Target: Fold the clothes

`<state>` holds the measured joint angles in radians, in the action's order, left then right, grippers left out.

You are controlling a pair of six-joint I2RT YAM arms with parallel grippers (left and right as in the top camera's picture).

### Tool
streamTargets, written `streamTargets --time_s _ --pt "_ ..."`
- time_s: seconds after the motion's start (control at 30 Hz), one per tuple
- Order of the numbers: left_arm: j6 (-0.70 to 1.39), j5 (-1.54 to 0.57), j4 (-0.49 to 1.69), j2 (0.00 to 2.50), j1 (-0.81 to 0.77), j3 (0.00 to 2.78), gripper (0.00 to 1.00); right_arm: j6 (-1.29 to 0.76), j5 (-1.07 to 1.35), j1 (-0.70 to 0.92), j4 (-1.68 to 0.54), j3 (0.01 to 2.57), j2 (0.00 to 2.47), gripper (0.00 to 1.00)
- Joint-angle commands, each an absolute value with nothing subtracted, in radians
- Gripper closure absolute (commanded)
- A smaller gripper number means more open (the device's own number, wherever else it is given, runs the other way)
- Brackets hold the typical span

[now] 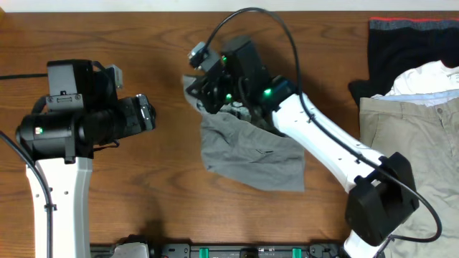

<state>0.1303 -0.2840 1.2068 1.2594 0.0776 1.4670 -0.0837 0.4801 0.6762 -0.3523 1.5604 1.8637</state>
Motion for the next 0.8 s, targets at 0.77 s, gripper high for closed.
streamTargets --time_s 0.77 --pt "0.104 -0.268 1.214 1.287 0.082 1.485 0.12 -0.23 0.314 0.204 -1.066 1.384 1.818 0.29"
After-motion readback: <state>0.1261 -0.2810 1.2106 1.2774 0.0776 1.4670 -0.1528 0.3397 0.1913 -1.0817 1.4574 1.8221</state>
